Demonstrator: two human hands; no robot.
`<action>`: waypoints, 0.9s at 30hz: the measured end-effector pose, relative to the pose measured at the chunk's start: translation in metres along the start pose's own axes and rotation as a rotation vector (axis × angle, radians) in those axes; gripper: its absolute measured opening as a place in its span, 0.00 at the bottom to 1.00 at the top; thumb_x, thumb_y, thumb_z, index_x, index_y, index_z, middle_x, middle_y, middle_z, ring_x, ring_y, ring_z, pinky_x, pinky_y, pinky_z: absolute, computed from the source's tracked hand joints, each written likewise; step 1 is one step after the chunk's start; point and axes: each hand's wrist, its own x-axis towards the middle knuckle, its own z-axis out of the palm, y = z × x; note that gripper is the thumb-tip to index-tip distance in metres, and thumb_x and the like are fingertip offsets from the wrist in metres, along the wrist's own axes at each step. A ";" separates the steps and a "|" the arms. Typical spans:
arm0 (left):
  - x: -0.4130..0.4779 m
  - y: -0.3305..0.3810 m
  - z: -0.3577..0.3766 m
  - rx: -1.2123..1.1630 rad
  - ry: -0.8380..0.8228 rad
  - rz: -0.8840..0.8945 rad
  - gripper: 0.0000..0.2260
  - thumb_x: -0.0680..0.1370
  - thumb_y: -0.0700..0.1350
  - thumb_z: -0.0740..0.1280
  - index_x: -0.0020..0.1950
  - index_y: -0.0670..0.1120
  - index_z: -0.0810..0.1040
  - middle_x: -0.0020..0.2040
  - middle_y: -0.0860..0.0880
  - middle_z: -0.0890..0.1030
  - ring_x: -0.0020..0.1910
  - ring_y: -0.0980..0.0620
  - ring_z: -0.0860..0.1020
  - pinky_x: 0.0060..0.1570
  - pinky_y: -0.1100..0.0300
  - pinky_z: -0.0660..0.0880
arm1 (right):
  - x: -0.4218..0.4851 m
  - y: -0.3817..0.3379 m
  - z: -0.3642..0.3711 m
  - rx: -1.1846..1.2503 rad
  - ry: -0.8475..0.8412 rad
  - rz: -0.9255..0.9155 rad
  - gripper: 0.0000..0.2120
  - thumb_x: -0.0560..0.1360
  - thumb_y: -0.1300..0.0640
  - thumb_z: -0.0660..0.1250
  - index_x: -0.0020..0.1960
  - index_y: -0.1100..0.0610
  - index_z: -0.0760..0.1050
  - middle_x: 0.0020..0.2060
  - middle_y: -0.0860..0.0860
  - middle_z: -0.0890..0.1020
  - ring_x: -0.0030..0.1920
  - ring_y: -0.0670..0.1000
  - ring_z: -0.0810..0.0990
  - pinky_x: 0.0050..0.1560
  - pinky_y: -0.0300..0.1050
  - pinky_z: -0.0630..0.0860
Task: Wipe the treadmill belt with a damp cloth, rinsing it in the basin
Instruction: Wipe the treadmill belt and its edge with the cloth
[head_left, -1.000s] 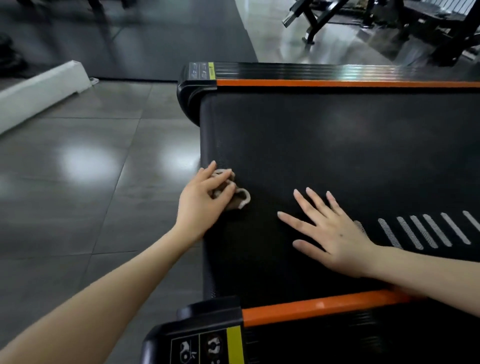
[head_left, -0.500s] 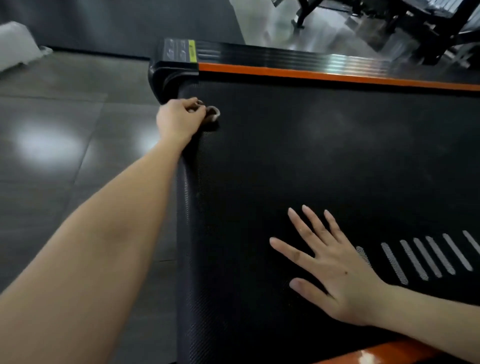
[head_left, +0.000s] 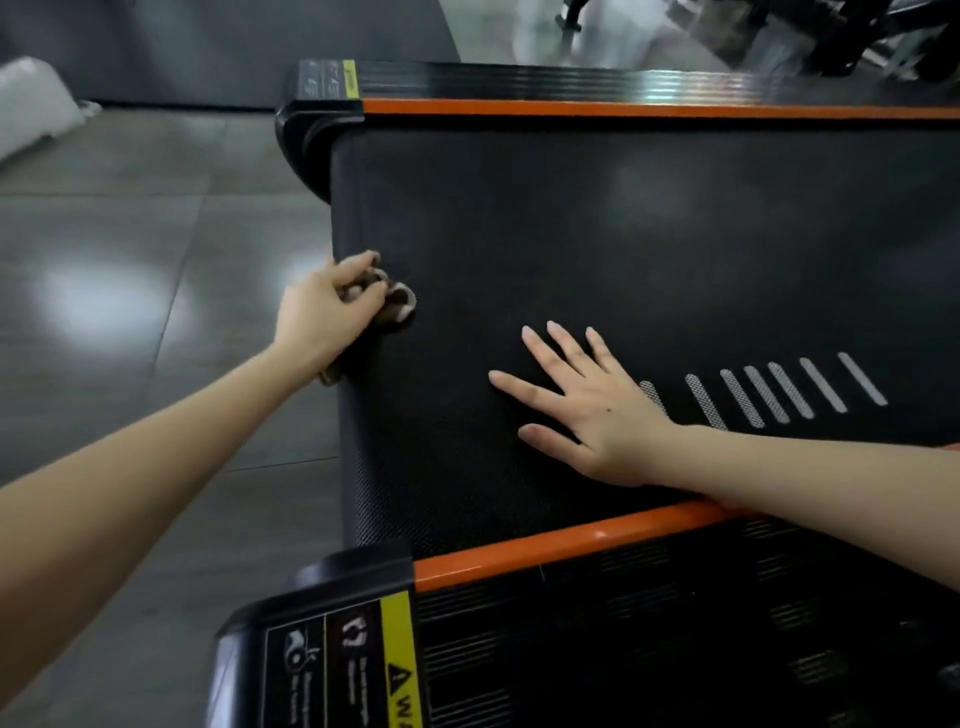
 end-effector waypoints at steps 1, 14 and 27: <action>-0.015 0.000 -0.001 0.002 -0.031 -0.001 0.19 0.76 0.51 0.68 0.67 0.55 0.74 0.65 0.49 0.76 0.69 0.56 0.67 0.57 0.72 0.60 | 0.000 0.000 -0.001 -0.006 0.003 -0.001 0.30 0.75 0.32 0.33 0.74 0.41 0.43 0.76 0.59 0.50 0.76 0.62 0.44 0.72 0.64 0.40; -0.067 0.011 -0.060 -0.524 -0.226 -0.264 0.21 0.72 0.38 0.71 0.65 0.47 0.76 0.54 0.52 0.82 0.51 0.56 0.81 0.58 0.59 0.76 | 0.014 -0.007 -0.022 -0.067 -0.003 -0.085 0.29 0.76 0.32 0.37 0.75 0.40 0.48 0.76 0.55 0.54 0.76 0.59 0.50 0.74 0.59 0.45; -0.033 -0.028 -0.088 -0.649 0.030 -0.633 0.23 0.71 0.43 0.74 0.65 0.45 0.75 0.52 0.51 0.82 0.47 0.56 0.80 0.49 0.64 0.74 | 0.053 -0.058 -0.006 0.103 0.071 -0.172 0.24 0.80 0.40 0.51 0.73 0.45 0.62 0.74 0.54 0.61 0.76 0.57 0.54 0.73 0.62 0.54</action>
